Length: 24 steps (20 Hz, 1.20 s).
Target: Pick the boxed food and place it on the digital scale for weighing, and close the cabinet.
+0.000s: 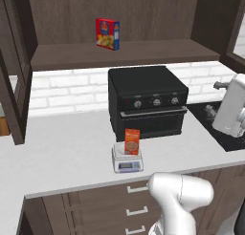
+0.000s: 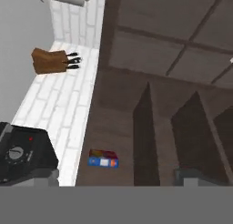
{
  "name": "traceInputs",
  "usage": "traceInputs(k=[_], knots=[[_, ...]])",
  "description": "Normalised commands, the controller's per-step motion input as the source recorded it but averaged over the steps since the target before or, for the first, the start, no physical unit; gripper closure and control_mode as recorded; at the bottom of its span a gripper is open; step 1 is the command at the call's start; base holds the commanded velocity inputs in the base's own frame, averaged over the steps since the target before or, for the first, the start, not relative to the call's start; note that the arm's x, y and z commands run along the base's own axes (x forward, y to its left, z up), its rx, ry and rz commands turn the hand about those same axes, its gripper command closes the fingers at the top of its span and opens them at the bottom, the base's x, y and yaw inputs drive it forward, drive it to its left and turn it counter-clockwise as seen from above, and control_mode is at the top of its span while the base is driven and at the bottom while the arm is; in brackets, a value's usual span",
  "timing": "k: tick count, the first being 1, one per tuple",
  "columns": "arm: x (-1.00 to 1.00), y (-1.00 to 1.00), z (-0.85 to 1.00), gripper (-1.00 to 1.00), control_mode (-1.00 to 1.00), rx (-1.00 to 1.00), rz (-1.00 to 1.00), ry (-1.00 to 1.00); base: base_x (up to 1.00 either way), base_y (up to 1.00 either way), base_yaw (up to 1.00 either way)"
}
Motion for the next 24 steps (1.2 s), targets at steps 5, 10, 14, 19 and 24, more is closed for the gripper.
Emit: traceInputs(k=[5, 10, 14, 19, 24], knots=[[-0.91, 0.2, 0.02, -1.0, -1.0, -0.04, -0.46, -0.49, 0.0, 0.0, 0.0], [-0.97, 0.0, -0.01, -1.0, -1.0, 0.0, -0.47, -0.41, 0.0, 0.0, 0.0], [-1.0, -0.08, -0.21, -1.0, -1.0, 0.03, -0.44, -0.3, 0.0, 0.0, 0.0], [-0.49, -0.39, -0.91, -1.0, -1.0, 0.04, -0.2, -0.13, 0.0, 0.0, 0.0], [0.31, -0.33, -0.7, -1.0, -1.0, 0.05, -0.01, -0.07, 0.0, 0.0, 0.0]])
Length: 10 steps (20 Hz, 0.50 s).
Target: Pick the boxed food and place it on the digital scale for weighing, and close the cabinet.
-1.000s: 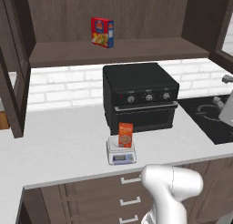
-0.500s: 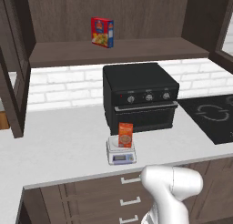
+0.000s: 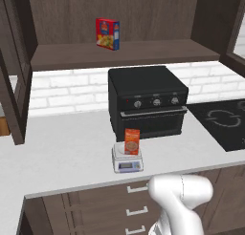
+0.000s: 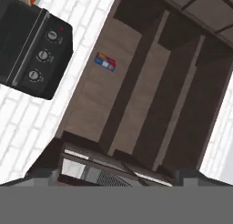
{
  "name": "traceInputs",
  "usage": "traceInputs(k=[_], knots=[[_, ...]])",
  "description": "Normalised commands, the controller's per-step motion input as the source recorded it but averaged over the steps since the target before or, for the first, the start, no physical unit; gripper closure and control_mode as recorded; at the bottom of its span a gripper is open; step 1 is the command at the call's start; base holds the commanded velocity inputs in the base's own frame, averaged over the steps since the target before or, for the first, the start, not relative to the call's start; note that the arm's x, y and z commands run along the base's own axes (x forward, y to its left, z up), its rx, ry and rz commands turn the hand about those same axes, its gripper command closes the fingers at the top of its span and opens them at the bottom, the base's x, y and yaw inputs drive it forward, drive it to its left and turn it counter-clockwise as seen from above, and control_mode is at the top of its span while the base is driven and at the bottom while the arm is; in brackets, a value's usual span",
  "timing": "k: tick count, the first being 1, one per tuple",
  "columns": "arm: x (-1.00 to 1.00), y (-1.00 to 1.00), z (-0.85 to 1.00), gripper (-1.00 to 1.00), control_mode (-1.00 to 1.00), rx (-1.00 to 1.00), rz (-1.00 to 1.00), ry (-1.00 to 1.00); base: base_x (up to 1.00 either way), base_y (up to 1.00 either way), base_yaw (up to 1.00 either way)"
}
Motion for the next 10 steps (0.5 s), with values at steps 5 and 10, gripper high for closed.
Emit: traceInputs(k=[5, 10], knots=[[1.0, -0.47, -0.1, -1.0, -1.0, 0.19, 0.01, 0.01, 0.0, 0.0, 0.0], [0.93, -0.65, -0.41, -1.0, -1.0, 0.24, 0.03, 0.0, 0.0, 0.0, 0.0]])
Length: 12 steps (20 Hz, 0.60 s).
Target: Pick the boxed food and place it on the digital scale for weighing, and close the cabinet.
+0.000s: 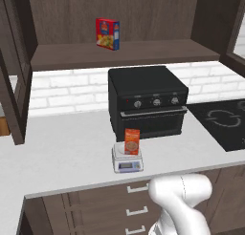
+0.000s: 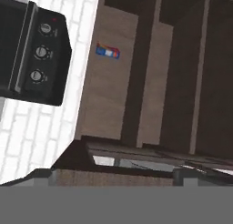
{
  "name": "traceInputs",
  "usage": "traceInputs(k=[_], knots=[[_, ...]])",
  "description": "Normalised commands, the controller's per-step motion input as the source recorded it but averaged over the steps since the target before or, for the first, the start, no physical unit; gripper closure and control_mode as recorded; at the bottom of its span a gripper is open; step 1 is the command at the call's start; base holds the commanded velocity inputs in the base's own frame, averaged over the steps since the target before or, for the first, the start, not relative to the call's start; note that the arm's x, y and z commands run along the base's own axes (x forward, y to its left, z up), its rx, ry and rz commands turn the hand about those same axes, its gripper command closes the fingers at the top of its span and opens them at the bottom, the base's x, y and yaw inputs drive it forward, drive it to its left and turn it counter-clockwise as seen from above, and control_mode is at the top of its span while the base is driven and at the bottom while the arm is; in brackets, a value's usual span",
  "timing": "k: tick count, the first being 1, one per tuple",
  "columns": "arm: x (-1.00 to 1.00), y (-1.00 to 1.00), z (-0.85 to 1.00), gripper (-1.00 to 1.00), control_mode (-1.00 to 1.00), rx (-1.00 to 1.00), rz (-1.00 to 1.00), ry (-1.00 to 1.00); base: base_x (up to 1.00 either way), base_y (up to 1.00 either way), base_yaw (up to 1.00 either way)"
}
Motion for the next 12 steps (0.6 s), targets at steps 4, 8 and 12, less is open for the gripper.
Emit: traceInputs(k=[4, 8, 12], knots=[[0.61, -0.86, -0.49, -1.0, -1.0, 0.21, 0.05, -0.01, 0.0, 0.0, 0.0], [0.91, -0.62, -0.21, -1.0, -1.0, 0.16, 0.04, 0.0, 0.0, 0.0, 0.0], [0.99, -0.35, 0.01, -1.0, -1.0, 0.13, 0.01, 0.0, 0.0, 0.0, 0.0]])
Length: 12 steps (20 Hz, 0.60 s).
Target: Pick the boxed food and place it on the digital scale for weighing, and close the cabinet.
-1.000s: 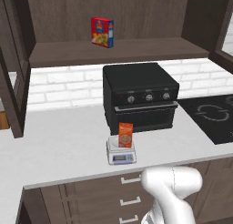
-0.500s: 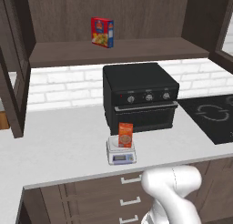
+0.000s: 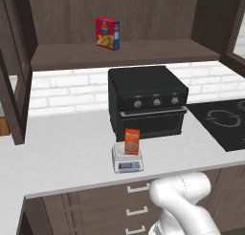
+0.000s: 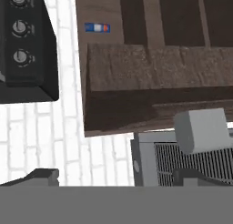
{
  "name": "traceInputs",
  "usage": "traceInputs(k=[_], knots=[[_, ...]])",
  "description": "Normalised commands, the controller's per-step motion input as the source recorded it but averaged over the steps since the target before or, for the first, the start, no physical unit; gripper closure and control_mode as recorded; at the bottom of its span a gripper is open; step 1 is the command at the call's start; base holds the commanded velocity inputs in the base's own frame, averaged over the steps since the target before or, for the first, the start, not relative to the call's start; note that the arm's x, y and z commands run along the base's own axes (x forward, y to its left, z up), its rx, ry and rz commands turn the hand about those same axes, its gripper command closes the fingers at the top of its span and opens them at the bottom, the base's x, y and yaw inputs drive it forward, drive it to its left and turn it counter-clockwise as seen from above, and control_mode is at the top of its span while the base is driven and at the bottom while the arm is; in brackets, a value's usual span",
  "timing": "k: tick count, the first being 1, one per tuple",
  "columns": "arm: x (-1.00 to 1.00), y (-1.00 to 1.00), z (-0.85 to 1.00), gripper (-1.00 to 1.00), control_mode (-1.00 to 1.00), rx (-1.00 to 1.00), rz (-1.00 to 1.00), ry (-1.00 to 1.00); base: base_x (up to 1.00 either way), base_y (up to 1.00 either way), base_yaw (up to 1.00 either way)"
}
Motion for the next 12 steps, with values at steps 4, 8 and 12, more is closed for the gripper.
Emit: traceInputs(k=[4, 8, 12], knots=[[0.77, -0.2, 0.22, -1.0, -1.0, 0.12, 0.02, 0.0, 0.0, 0.0, 0.0], [0.08, 0.15, 0.42, -1.0, -1.0, 0.08, 0.09, -0.12, 0.0, 0.0, 0.0], [0.0, 0.93, 0.39, -1.0, -1.0, 0.01, 0.08, -0.13, 0.0, 0.0, 0.0]])
